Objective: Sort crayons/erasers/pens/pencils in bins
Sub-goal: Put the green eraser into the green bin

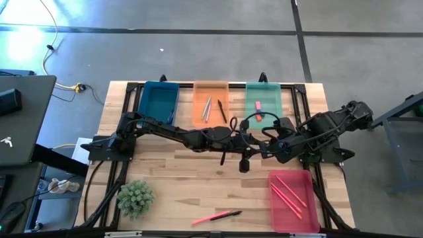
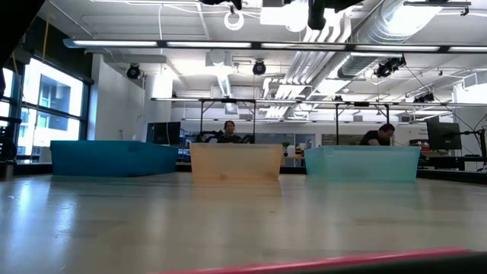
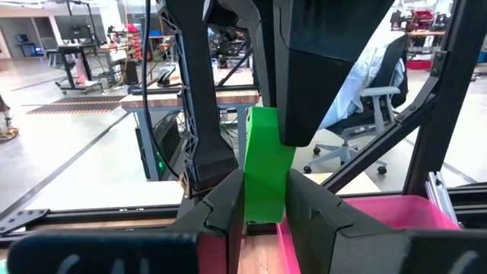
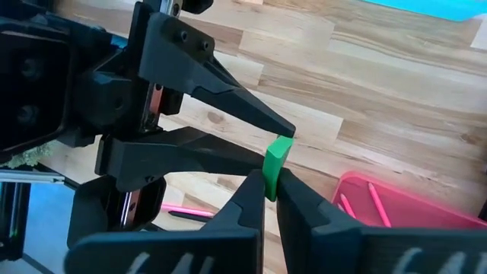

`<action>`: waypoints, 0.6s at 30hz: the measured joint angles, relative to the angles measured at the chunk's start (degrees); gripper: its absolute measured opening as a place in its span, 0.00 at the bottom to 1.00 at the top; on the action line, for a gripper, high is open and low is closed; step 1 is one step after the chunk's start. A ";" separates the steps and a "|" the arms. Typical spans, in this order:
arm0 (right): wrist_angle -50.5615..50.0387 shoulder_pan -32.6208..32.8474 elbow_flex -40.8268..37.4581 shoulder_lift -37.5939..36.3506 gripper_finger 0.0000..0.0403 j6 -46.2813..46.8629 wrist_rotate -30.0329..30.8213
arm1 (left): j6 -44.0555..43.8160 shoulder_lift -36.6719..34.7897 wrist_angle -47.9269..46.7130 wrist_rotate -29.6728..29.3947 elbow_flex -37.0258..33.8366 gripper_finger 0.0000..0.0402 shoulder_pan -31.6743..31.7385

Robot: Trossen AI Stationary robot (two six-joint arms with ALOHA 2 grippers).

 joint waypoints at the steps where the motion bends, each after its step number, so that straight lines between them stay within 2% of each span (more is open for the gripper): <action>1: 0.02 0.00 0.00 0.00 0.01 0.41 0.00 | 0.00 0.00 0.00 -0.22 0.00 0.19 0.00; 9: 0.21 0.00 0.00 0.01 0.00 0.52 -0.24 | 0.00 0.00 -1.06 1.88 0.00 0.21 0.04; 18: 0.38 -0.02 0.00 0.04 0.00 -1.11 0.02 | 2.44 0.00 -3.79 2.87 0.02 0.43 0.03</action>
